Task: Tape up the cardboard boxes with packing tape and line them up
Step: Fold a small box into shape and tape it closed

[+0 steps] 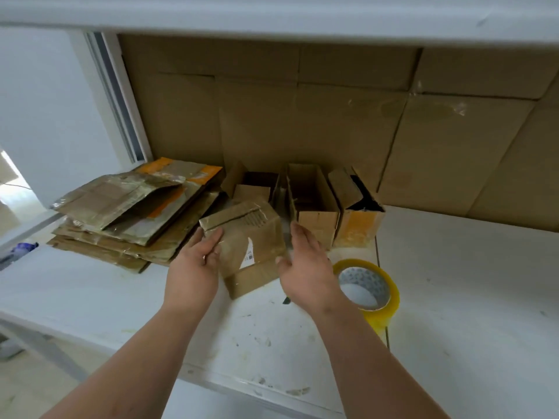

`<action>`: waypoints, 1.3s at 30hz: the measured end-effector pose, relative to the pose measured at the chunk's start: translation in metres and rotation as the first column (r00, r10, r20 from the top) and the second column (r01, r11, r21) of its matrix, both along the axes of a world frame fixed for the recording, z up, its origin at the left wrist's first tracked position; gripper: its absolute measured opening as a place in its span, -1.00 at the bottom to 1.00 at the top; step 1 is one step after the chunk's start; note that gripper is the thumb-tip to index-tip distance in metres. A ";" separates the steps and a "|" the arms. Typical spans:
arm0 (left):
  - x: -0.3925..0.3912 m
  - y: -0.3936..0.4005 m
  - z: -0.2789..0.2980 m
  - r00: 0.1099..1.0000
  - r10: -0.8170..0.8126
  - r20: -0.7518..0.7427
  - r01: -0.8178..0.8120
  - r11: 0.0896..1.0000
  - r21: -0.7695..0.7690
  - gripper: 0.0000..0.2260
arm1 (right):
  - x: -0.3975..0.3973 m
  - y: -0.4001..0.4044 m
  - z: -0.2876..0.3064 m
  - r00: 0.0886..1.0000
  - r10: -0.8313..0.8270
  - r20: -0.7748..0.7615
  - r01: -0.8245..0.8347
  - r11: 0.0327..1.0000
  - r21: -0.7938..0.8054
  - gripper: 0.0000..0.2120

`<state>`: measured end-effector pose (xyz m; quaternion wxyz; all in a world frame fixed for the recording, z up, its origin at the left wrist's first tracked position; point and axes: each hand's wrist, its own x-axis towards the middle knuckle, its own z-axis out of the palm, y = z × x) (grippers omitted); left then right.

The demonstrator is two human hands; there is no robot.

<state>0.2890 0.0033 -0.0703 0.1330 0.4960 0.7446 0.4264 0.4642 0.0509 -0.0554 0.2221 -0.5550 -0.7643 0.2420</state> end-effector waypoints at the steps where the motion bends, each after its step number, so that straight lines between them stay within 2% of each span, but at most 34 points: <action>1: -0.003 -0.001 0.000 1.000 -0.011 -0.004 0.012 1.000 0.007 -0.67 | -0.007 0.002 -0.002 1.000 0.005 -0.021 -0.006 0.999 -0.039 -0.30; 4: -0.013 0.000 -0.001 0.999 -0.044 -0.017 0.044 0.999 0.015 -0.68 | -0.025 0.006 -0.006 0.998 -0.008 -0.059 0.002 0.995 -0.102 -0.25; 8: -0.025 0.002 -0.006 0.999 -0.031 0.033 0.030 0.999 0.019 -0.64 | -0.036 0.012 -0.013 0.985 -0.057 -0.166 0.033 0.988 -0.149 -0.33; 12: -0.025 0.004 -0.009 0.932 -0.001 0.362 -0.010 1.000 0.027 -0.47 | -0.042 0.015 -0.016 0.908 -0.151 -0.390 0.047 0.964 -0.263 -0.47; 16: -0.020 0.009 -0.015 0.860 0.051 0.507 -0.035 0.999 -0.042 -0.54 | -0.042 0.009 -0.016 0.880 -0.150 -0.450 0.009 0.954 -0.301 -0.46; 20: -0.014 0.012 -0.011 0.846 0.078 0.527 -0.070 0.997 -0.036 -0.52 | -0.039 0.003 -0.011 0.846 -0.115 -0.521 -0.067 0.946 -0.316 -0.38; 24: -0.012 0.013 0.006 0.848 0.058 0.526 -0.103 0.993 0.057 -0.55 | -0.030 0.004 -0.005 0.795 -0.070 -0.603 -0.120 0.956 -0.268 -0.36; 27: -0.005 0.011 0.026 0.852 0.040 0.522 -0.144 0.977 0.160 -0.60 | -0.026 0.003 0.002 0.762 -0.042 -0.646 -0.090 0.981 -0.169 -0.44; 30: 0.004 0.008 0.046 0.887 0.077 0.455 -0.199 0.954 0.226 -0.67 | -0.016 -0.001 0.012 0.738 -0.030 -0.674 -0.039 0.995 -0.087 -0.50; 32: 0.011 0.006 0.057 0.896 0.082 0.437 -0.211 0.944 0.255 -0.74 | -0.005 -0.003 0.020 0.715 -0.016 -0.699 -0.038 0.997 -0.061 -0.49; 34: 0.017 0.005 0.066 0.903 0.031 0.428 -0.144 0.961 0.235 -0.78 | 0.010 -0.002 0.022 0.684 -0.011 -0.729 -0.038 0.998 -0.051 -0.45; 36: 0.023 0.005 0.077 0.889 -0.081 0.451 -0.005 0.982 0.186 -0.76 | 0.026 0.000 0.023 0.632 -0.034 -0.775 -0.018 0.998 -0.058 -0.48; 39: 0.035 0.004 0.095 0.797 -0.276 0.537 0.221 0.961 0.166 -0.75 | 0.054 0.006 0.024 0.503 -0.125 -0.855 0.015 0.991 -0.135 -0.55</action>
